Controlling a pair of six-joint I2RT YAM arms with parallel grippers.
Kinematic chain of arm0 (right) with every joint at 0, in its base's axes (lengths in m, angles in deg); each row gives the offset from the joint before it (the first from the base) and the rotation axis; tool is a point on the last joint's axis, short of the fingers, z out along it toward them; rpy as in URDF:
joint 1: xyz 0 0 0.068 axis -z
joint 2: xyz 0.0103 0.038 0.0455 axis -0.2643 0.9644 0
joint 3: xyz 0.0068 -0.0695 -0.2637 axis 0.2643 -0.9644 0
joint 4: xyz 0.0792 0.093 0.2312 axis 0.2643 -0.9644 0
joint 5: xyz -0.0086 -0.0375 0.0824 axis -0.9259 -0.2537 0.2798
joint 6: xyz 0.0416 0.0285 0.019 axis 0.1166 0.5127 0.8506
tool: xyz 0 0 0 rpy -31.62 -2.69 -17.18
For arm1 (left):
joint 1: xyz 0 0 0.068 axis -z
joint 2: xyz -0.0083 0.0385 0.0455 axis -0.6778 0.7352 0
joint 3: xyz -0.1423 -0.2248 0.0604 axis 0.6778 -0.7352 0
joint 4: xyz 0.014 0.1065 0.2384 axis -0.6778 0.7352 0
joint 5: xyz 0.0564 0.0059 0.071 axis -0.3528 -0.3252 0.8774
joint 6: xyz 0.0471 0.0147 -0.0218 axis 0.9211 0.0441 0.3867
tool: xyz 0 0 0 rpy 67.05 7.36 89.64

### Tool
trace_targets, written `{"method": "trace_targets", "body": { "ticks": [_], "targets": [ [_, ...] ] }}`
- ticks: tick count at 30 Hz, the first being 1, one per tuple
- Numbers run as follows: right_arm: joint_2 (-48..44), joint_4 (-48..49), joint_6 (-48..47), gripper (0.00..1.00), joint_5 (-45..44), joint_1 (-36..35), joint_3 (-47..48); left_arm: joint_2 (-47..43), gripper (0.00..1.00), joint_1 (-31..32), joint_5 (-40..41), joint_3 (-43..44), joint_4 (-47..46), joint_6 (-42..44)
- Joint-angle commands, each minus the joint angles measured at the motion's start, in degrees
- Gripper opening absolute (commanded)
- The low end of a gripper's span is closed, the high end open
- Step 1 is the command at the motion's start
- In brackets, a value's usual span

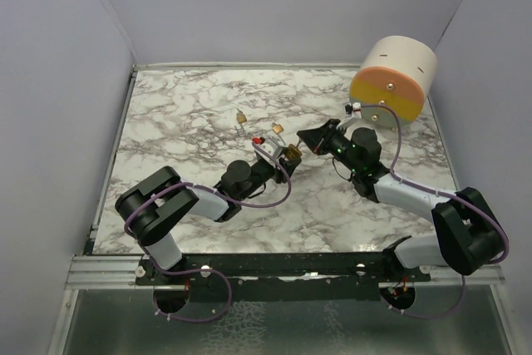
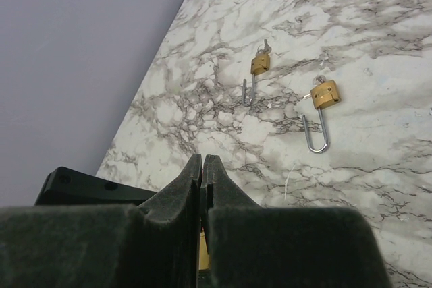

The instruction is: Unlock with the key

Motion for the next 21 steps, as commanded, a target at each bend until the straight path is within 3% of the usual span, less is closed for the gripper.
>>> {"method": "trace_targets", "body": {
  "ticks": [1,21],
  "targets": [
    [-0.34,2.18,-0.82,0.01,-2.11,-0.86,0.24,0.16,0.00,0.30,-0.68,-0.06,-5.61,-0.56],
    [-1.76,0.61,-2.12,0.01,-4.96,-2.16,-0.97,-1.94,0.00,0.31,3.75,1.73,-1.65,-0.98]
  ]
}}
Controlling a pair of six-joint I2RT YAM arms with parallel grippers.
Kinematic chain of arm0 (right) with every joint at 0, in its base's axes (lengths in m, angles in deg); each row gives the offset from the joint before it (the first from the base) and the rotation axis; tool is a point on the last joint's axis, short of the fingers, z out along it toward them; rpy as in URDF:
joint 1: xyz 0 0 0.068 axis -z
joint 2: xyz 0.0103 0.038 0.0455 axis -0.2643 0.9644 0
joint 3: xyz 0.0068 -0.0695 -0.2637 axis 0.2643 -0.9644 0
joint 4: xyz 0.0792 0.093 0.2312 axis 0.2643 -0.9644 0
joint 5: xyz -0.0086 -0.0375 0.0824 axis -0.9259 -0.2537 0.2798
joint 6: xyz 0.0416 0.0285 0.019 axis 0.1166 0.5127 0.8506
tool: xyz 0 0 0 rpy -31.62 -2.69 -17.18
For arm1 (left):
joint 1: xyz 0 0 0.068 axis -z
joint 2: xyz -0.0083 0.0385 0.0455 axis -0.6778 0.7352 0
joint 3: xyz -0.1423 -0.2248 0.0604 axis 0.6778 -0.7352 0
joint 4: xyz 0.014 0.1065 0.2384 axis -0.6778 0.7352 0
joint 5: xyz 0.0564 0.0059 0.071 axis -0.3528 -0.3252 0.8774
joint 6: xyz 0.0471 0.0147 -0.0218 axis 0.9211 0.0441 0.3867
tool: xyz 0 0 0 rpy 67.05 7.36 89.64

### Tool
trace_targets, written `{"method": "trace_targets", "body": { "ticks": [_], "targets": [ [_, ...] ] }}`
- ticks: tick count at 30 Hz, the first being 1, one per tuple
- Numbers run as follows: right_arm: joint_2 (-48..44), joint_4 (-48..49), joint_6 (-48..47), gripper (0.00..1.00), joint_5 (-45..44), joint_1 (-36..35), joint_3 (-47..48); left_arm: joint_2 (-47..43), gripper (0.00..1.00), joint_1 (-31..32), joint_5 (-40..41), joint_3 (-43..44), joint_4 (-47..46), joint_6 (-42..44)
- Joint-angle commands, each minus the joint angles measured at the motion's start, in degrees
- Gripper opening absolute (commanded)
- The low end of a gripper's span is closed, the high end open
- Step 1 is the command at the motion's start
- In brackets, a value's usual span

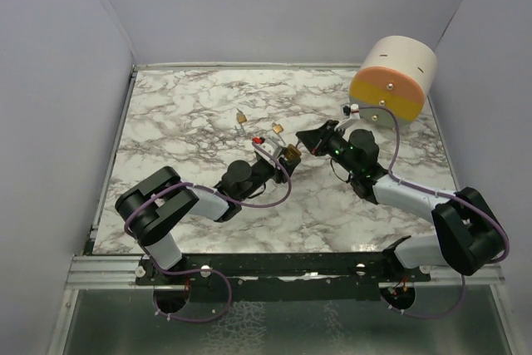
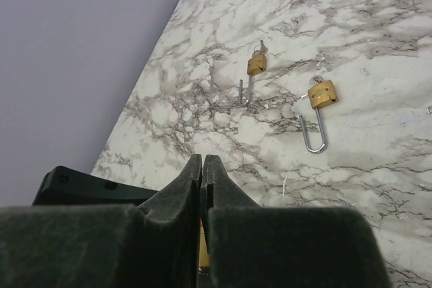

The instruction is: Unlock with the key

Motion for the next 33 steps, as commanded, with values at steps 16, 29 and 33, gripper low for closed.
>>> {"method": "trace_targets", "body": {
  "ticks": [16,29,33],
  "targets": [
    [-2.37,1.63,-1.55,0.01,-3.22,-0.61,-1.64,-2.13,0.00,0.20,0.59,2.92,-0.74,-1.60],
    [-1.47,5.11,-1.42,0.01,-3.45,-0.67,-2.25,-2.03,0.00,0.22,-2.01,1.71,-3.04,-1.86],
    [-1.33,4.98,-1.40,0.01,-3.34,-0.76,-2.47,-2.25,0.00,0.20,-1.92,2.02,-3.06,-1.55]
  ]
}}
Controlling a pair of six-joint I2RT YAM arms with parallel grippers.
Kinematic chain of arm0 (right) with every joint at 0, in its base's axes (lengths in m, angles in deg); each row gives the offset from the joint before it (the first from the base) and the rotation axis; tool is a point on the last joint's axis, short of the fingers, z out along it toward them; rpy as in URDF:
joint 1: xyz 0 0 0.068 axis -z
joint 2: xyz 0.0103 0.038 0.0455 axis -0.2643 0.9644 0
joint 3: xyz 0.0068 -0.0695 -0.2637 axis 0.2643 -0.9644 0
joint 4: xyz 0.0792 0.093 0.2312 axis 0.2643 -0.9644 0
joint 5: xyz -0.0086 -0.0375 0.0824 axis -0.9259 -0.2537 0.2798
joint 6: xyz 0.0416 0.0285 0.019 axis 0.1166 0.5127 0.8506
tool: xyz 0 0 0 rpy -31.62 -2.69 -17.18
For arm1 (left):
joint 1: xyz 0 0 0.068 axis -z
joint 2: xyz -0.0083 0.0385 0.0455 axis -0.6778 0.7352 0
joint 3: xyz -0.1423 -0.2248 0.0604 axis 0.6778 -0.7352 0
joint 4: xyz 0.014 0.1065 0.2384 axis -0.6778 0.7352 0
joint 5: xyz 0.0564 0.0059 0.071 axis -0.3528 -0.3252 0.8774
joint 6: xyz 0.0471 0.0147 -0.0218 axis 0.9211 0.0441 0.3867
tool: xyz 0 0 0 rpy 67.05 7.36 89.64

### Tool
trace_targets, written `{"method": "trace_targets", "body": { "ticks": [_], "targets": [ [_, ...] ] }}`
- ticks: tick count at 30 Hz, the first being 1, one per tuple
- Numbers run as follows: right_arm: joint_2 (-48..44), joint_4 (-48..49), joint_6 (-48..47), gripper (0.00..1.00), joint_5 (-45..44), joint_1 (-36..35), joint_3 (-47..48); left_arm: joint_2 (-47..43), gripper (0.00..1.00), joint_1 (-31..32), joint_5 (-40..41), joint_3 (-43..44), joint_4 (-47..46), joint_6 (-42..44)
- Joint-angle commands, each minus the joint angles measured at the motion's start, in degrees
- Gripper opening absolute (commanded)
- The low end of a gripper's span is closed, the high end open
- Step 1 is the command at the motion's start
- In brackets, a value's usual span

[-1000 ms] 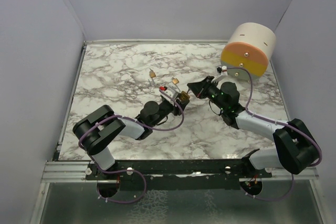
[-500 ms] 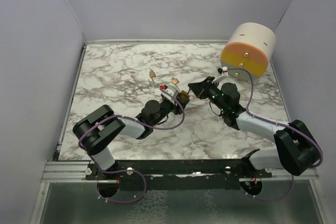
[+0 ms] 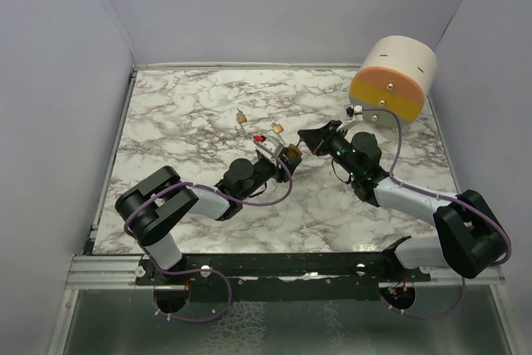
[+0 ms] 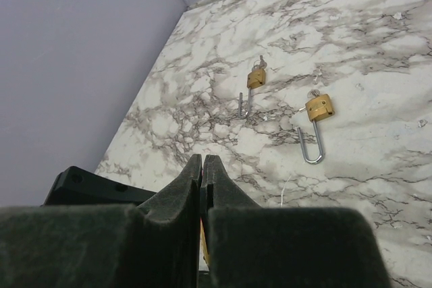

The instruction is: Unlock with the key

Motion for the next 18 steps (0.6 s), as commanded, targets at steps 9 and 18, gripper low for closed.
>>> {"method": "trace_targets", "body": {
  "ticks": [9,18],
  "targets": [
    [-0.22,2.25,-0.37,0.01,-1.39,-0.59,-1.98,-3.19,0.00,0.22,-1.38,1.01,-5.40,0.04],
    [-0.02,2.69,-0.37,0.01,-1.05,-0.72,-1.87,-3.11,0.00,0.18,-2.67,1.75,-5.06,-0.07]
  ]
}}
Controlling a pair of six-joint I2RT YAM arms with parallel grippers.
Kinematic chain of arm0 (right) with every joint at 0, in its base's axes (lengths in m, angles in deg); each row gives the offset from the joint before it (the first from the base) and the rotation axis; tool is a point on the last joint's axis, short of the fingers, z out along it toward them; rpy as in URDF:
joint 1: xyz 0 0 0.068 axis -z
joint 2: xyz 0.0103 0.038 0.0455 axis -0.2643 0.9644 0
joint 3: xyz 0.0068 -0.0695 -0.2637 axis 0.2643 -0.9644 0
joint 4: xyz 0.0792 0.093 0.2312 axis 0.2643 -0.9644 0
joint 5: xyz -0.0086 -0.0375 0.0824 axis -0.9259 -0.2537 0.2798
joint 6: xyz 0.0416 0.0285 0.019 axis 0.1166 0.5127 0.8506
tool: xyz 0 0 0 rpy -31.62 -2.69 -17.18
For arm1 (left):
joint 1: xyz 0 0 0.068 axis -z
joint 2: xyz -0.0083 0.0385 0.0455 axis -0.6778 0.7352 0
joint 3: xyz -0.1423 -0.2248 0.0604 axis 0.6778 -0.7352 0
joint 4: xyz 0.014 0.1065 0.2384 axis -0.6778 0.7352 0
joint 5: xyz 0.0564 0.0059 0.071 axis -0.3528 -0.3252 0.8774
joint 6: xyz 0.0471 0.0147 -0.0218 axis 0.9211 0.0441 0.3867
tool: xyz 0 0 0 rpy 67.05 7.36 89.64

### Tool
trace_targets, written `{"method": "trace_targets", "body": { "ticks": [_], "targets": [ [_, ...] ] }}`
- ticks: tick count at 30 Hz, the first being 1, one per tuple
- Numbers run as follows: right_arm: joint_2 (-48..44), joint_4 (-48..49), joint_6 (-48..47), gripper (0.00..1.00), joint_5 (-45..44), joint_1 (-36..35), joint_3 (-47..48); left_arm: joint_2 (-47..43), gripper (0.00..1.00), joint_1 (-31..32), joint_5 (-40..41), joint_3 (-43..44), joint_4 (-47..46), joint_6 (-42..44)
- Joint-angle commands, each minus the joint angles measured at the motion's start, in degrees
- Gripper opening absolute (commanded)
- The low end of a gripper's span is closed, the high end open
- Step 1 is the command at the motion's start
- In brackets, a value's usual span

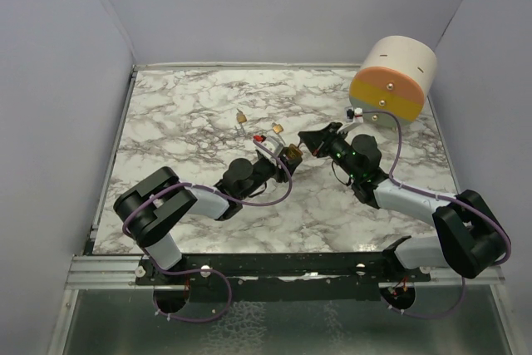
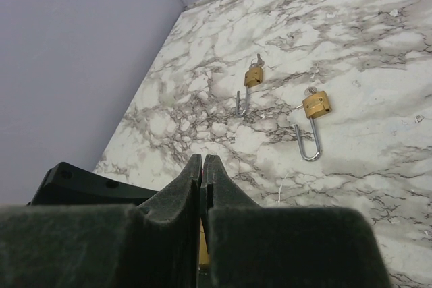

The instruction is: Unlock with the key

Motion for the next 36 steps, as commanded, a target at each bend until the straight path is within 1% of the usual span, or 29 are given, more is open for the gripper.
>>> {"method": "trace_targets", "body": {
  "ticks": [1,10,17,29,36],
  "targets": [
    [0.02,1.24,-0.37,0.01,-0.89,-0.48,-0.43,-2.42,0.00,0.22,-2.27,1.80,-5.25,-0.06],
    [0.56,1.31,-0.30,0.01,-0.53,-0.57,-0.25,-2.53,0.00,0.24,-2.46,2.09,-5.18,0.00],
    [0.65,1.25,-0.28,0.01,-0.14,-0.63,-0.34,-3.61,0.00,0.21,-0.90,2.47,-4.59,0.39],
    [0.65,0.95,-0.11,0.01,0.34,-0.79,-0.34,-3.59,0.00,0.22,1.41,6.10,-0.50,0.09],
    [0.33,-0.06,0.54,0.01,-0.07,-0.92,-0.48,-3.85,0.00,0.24,3.90,6.58,-0.55,-0.04]
  ]
}}
